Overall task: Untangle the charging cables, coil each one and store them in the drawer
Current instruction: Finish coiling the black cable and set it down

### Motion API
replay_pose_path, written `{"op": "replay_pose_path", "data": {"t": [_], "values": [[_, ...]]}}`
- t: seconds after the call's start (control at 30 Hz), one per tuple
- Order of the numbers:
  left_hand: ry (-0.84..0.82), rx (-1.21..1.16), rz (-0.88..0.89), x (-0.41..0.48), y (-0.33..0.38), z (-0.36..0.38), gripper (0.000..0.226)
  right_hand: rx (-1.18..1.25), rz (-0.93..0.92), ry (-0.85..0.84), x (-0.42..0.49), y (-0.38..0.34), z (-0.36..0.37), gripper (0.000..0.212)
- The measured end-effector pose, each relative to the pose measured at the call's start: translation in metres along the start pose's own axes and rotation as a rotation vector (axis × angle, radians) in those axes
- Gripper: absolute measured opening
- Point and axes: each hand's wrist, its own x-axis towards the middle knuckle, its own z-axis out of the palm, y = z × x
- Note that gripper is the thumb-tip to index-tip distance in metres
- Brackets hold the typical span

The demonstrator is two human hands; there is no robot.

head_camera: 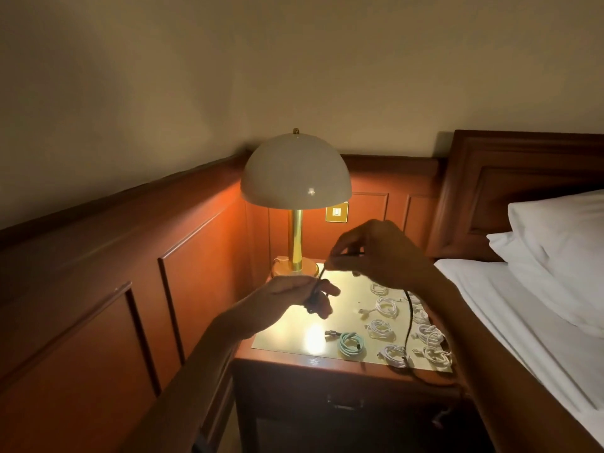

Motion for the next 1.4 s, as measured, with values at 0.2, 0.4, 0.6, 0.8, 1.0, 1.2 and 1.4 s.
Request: {"op": "replay_pose_path", "data": {"t": [0.2,0.4,0.6,0.8,1.0,1.2,1.4], "values": [[0.080,-0.572,-0.003,-0.008,0.016,-0.003,0.034,0.560,0.244,0.094,-0.007,-0.003,0.046,0.019],[0.595,-0.642,0.055,0.004,0.010,0.015,0.019,0.297,0.246,0.121,-0.043,-0.013,0.103,0.025],[0.580,0.760,0.060,0.001,-0.022,0.020,0.035,-0.220,0.182,-0.022,-0.028,0.001,0.074,0.023],[0.103,0.217,-0.036,-0.009,0.000,0.007,0.037,-0.017,-0.096,-0.224,0.002,0.015,0.010,0.015],[0.110,-0.505,0.077,-0.006,0.013,-0.002,0.041,0.618,0.136,0.047,-0.004,0.028,0.050,0.018],[0.669,-0.626,0.097,0.020,-0.019,0.014,0.030,0.327,0.218,0.163,-0.038,0.018,0.127,0.020],[0.732,0.743,0.174,0.022,-0.057,0.024,0.032,-0.178,0.225,0.038,-0.031,0.032,0.098,0.020]]}}
